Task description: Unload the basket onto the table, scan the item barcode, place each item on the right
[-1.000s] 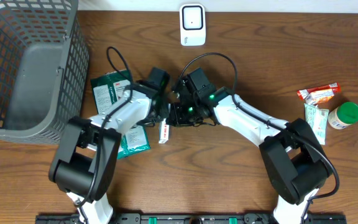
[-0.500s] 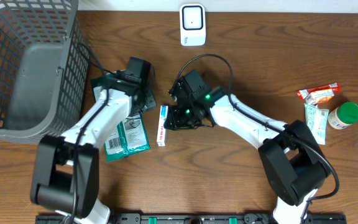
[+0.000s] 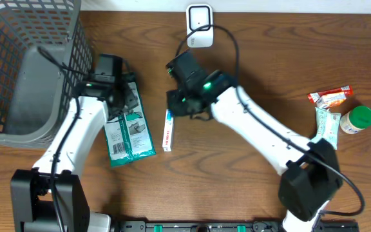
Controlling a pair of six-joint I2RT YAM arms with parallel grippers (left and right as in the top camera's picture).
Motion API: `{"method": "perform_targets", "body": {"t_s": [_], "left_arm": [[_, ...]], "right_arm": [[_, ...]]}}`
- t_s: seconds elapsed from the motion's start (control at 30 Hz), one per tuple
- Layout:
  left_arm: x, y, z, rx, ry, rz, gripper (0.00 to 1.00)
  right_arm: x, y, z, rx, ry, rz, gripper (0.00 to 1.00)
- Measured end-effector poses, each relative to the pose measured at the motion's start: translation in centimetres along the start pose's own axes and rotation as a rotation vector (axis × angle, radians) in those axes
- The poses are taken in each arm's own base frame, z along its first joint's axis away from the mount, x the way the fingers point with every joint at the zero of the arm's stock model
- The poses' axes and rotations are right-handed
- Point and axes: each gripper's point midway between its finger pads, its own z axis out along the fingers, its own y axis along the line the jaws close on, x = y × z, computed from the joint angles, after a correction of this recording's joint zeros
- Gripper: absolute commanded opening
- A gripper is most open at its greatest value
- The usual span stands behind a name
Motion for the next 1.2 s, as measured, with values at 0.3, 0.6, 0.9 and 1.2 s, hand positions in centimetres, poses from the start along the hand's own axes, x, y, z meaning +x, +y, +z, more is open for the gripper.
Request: {"method": "perform_targets", "body": {"t_s": [0.3, 0.6, 0.9, 1.2], "left_arm": [[0.3, 1.0, 0.0, -0.024, 0.025, -0.014, 0.71], [0.3, 1.0, 0.0, -0.025, 0.025, -0.014, 0.8], [0.3, 1.0, 0.0, -0.025, 0.026, -0.014, 0.82], [0.3, 1.0, 0.0, -0.025, 0.026, -0.014, 0.84]], "right_arm": [[4.3, 1.9, 4.9, 0.131, 0.06, -0.047, 0.76], [4.7, 0.9, 6.4, 0.181, 0.067, 0.082, 0.5], [6.2, -0.3, 8.0, 0.199, 0.077, 0.172, 0.4], [5.9, 0.0, 8.1, 0.185, 0.064, 0.174, 0.18]]}}
